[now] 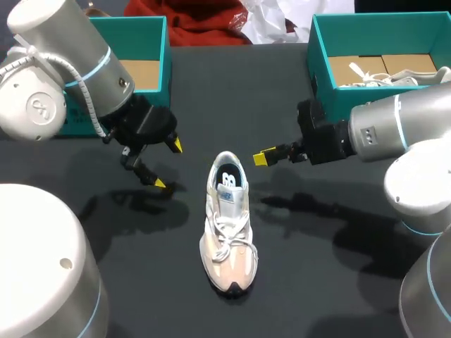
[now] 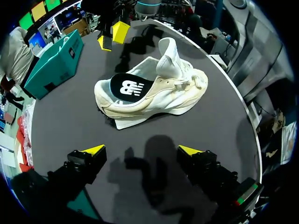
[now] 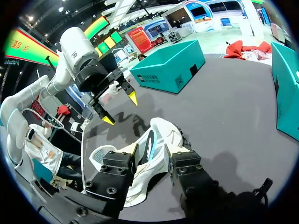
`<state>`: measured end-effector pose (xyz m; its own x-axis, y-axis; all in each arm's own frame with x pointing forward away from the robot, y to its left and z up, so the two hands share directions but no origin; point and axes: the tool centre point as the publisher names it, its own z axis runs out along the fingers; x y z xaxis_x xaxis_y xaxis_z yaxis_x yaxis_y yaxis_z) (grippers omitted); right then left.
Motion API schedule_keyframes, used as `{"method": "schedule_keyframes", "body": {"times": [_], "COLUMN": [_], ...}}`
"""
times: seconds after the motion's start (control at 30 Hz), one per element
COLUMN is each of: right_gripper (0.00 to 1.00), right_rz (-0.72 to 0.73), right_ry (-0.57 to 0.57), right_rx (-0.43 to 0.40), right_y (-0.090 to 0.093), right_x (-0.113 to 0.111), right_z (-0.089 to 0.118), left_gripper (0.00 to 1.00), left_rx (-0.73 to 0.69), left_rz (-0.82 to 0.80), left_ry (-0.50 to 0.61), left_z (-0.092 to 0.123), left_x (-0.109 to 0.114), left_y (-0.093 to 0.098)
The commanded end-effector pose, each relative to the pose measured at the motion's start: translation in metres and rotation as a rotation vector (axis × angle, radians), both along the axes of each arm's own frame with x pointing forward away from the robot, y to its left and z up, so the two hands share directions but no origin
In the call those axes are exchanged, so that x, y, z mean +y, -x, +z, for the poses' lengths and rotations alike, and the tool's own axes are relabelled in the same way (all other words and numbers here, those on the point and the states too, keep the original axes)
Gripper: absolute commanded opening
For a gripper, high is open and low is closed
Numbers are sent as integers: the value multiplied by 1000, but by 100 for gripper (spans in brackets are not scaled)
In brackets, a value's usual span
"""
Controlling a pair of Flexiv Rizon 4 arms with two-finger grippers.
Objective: Take the shoe out of the shoebox, open the shoe tongue, remove and reinsert the insole, then place the shoe into the shoebox
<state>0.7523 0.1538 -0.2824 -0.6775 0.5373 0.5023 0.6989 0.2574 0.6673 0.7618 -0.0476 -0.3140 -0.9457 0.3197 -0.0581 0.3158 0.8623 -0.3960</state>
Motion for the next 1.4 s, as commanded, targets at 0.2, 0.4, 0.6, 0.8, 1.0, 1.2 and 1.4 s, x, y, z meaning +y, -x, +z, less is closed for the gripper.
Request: {"method": "schedule_keyframes", "body": {"times": [0.2, 0.4, 0.6, 0.8, 1.0, 1.2, 1.4], "right_gripper": [0, 0, 0, 0, 0, 0, 0], "right_rz": [-17, -131, -168, -168, -244, -345, -404], "right_ry": [208, 418, 410, 410, 395, 462, 608], "right_rx": [104, 206, 197, 197, 173, 173, 220], "right_y": [1, -8, -8, -8, -4, 5, 12], "right_x": [-16, -35, -39, -39, -31, -11, 6], "right_z": [19, 18, 18, 18, 23, 30, 28], "left_gripper": [100, 100, 100, 100, 100, 100, 100], "left_rx": [-14, -27, -27, -27, -46, -61, -61], "left_rz": [-55, -106, -106, -106, -164, -242, -320], "left_ry": [-63, -136, -136, -136, -125, -115, -119], "left_z": [25, 33, 33, 33, 44, 55, 63], "left_x": [29, 48, 48, 48, 63, 90, 114], "left_y": [-14, -25, -25, -25, -42, -61, -79]}}
